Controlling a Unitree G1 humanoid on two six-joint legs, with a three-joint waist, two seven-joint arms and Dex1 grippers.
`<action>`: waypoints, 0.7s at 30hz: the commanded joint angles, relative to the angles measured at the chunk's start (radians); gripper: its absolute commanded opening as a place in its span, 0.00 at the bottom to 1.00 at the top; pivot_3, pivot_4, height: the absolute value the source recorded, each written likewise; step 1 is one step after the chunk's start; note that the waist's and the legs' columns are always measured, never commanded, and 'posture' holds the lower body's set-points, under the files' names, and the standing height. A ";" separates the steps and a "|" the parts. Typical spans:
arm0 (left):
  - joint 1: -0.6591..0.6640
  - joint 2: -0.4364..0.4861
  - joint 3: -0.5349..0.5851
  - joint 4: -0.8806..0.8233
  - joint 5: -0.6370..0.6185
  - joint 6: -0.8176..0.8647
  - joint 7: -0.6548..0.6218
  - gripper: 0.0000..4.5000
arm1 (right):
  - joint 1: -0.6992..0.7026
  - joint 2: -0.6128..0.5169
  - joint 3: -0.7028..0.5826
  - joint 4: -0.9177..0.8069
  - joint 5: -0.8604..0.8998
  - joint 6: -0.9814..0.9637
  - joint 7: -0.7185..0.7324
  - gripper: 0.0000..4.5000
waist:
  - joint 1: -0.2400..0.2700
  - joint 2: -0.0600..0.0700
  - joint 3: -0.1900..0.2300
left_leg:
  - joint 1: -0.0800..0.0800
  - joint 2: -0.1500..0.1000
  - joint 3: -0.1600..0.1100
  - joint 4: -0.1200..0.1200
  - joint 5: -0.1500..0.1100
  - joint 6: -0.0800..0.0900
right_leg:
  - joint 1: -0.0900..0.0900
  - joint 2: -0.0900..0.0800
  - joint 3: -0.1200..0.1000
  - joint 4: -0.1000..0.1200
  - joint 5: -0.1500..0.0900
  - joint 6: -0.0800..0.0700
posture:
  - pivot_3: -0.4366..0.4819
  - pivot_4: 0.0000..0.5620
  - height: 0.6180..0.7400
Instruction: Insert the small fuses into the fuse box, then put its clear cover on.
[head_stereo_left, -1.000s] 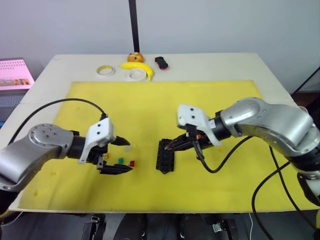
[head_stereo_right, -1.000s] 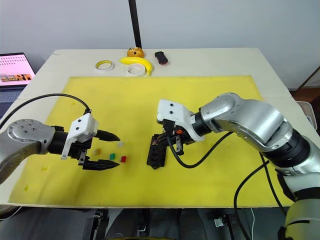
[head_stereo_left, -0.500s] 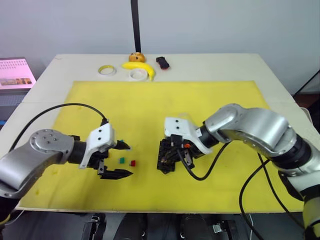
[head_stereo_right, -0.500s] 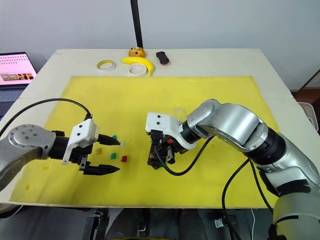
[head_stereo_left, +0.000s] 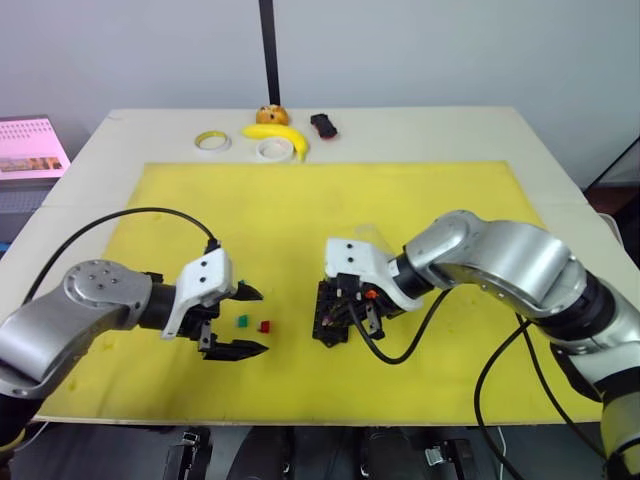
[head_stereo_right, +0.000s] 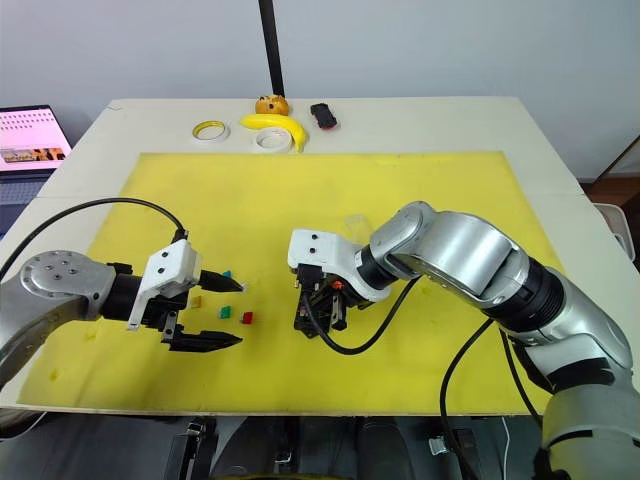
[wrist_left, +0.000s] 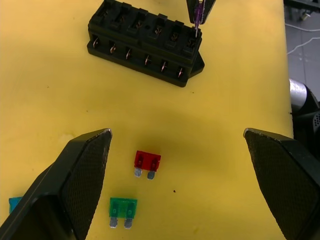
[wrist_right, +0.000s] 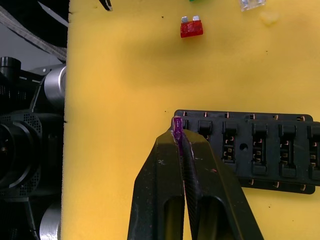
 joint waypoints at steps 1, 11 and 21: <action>-0.014 -0.004 0.013 -0.026 0.007 0.002 -0.002 0.99 | -0.001 -0.003 -0.008 -0.023 -0.003 -0.002 0.011 0.00 | 0.000 0.000 0.000 | 0.000 0.000 0.000 0.000 0.000 0.000 | 0.000 0.000 0.000 0.000 0.000 0.000 | 0.48 0.27 1.00; -0.021 -0.046 0.011 -0.043 0.021 -0.021 -0.001 0.99 | 0.013 -0.009 0.017 -0.012 -0.040 -0.031 0.022 0.00 | 0.000 0.000 0.000 | 0.000 0.000 0.000 0.001 0.000 0.000 | 0.000 0.000 0.000 0.001 0.000 0.000 | 0.48 0.27 1.00; -0.015 -0.073 0.008 -0.045 0.039 -0.061 -0.028 0.99 | 0.017 0.000 0.027 0.000 -0.072 -0.050 0.028 0.00 | 0.000 0.000 0.000 | 0.000 0.000 0.000 0.001 0.000 0.000 | 0.000 0.001 0.000 0.002 0.000 0.000 | 0.48 0.27 1.00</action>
